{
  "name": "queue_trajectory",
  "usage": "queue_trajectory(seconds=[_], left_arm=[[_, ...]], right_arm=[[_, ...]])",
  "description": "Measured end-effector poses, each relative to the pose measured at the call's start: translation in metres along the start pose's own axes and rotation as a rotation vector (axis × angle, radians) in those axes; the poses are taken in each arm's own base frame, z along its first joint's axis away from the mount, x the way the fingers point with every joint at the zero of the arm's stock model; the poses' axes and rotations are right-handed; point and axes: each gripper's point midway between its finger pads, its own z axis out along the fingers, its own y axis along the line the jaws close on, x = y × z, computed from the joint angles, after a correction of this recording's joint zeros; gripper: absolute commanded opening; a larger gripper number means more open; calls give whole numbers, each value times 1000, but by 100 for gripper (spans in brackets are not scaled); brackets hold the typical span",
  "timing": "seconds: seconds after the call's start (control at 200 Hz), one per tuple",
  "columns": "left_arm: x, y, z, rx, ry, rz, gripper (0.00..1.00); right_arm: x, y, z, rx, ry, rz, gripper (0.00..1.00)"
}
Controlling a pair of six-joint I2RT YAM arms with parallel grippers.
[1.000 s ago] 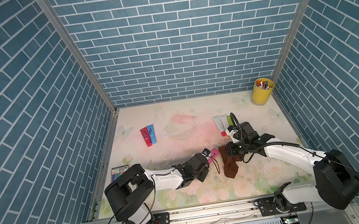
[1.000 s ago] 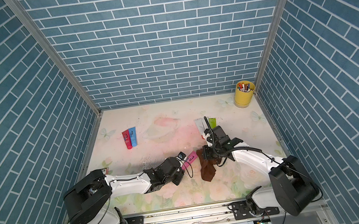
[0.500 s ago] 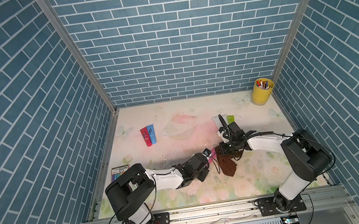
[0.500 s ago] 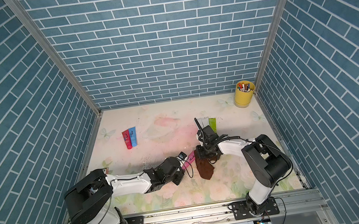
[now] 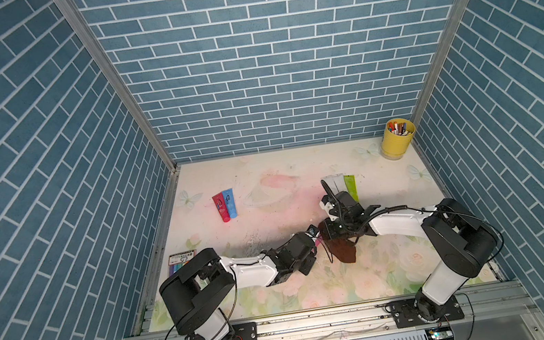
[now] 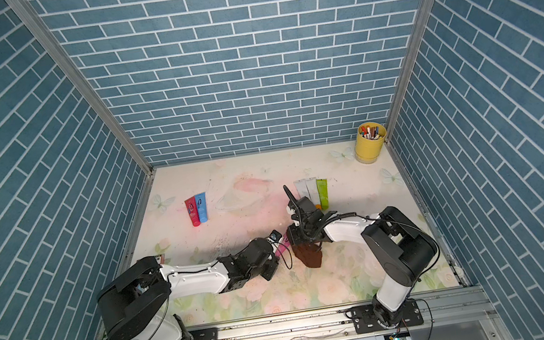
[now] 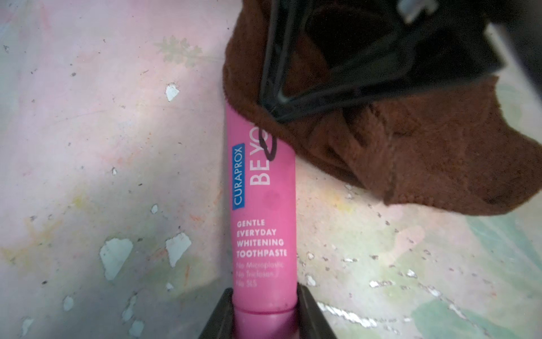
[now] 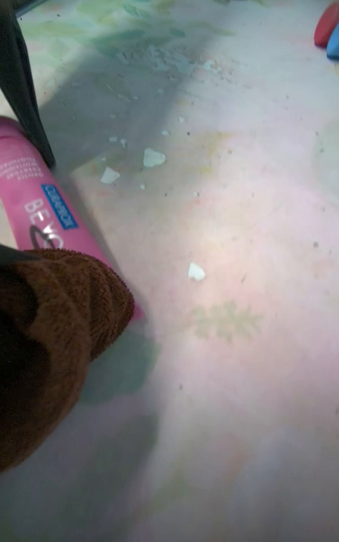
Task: Wipe the surface of the toothpaste tube
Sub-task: Wipe the dirt from the toothpaste tube.
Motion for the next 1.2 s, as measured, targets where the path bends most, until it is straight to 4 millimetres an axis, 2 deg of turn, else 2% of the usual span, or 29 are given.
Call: queue_trajectory(seconds=[0.12,0.24,0.345,0.575,0.77,0.84,0.955,1.2], left_arm=[[0,1,-1,-2,1,-15,13],[0,1,-1,0,1,-25,12],[0,1,-1,0,2,-17,12],[-1,1,0,4,-6,-5,10],[-2,0,0,5,-9,0,9],[-2,-1,0,13,-8,3,9],[-2,-2,0,18,-7,5,9],[-1,-2,0,16,-5,8,8]], right_arm=[[2,21,2,-82,7,-3,0],[4,25,3,-112,12,16,0],[4,21,3,-128,8,34,0],[-6,-9,-2,-159,2,132,0],[-18,-62,-10,-12,-51,226,0],[-20,-71,-12,10,-60,237,0],[-20,-68,-11,0,-61,223,0],[-15,-47,-4,43,-72,125,0]])
